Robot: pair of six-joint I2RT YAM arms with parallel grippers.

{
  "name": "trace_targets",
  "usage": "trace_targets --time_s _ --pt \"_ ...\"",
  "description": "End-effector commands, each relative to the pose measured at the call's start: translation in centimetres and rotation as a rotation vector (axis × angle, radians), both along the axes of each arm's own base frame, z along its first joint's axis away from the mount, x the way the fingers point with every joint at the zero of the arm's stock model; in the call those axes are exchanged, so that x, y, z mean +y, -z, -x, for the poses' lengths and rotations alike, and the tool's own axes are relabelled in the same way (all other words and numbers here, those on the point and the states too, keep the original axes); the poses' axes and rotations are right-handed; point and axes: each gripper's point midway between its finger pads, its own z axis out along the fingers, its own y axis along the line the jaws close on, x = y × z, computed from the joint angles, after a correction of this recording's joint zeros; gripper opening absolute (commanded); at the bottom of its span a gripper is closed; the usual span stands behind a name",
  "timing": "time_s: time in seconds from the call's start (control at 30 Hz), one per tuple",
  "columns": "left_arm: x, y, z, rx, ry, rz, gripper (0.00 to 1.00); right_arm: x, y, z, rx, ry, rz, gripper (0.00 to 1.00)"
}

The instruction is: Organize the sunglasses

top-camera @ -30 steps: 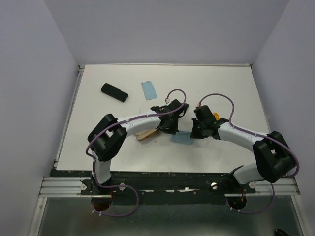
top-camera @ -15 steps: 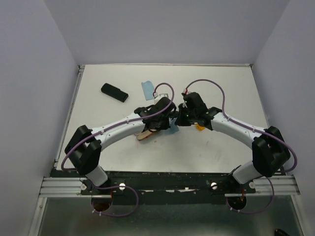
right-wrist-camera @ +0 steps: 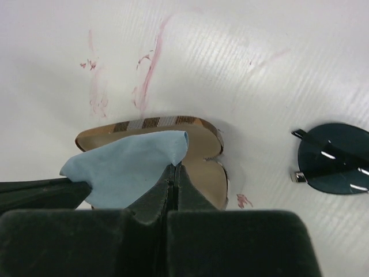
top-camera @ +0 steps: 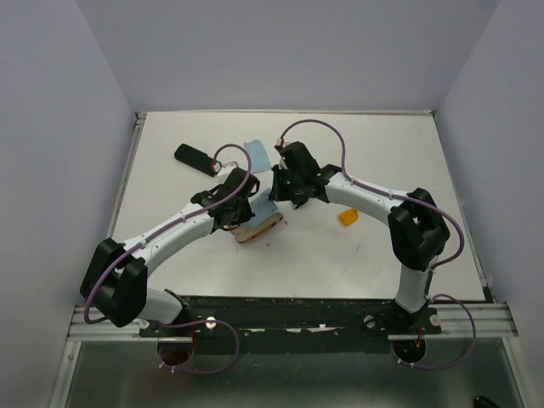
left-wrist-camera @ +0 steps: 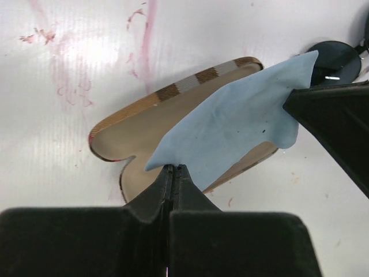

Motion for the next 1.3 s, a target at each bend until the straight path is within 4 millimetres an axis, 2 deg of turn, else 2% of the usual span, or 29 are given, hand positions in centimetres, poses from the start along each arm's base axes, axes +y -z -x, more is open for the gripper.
trace_targets --time_s 0.0,0.4,0.63,0.97,1.13,1.27 --pt "1.9 -0.1 -0.3 -0.031 -0.067 0.003 0.00 1.8 0.9 -0.6 0.001 -0.063 0.011 0.01" --pt "2.4 2.6 -0.6 0.032 -0.113 -0.021 0.00 2.3 4.0 -0.6 0.027 -0.100 0.036 0.01" --pt "3.4 3.7 -0.9 0.042 -0.155 -0.079 0.00 2.6 4.7 -0.5 0.032 -0.120 0.023 0.01" --pt "3.9 4.8 -1.2 0.065 -0.186 -0.100 0.00 3.1 5.1 -0.5 0.041 -0.126 0.009 0.02" --pt "4.0 5.2 -1.3 0.074 -0.205 -0.107 0.01 2.9 6.2 -0.3 0.057 -0.118 0.022 0.04" --pt "3.9 5.3 -1.5 0.070 -0.214 -0.106 0.07 2.5 6.3 -0.9 0.049 -0.085 0.040 0.06"
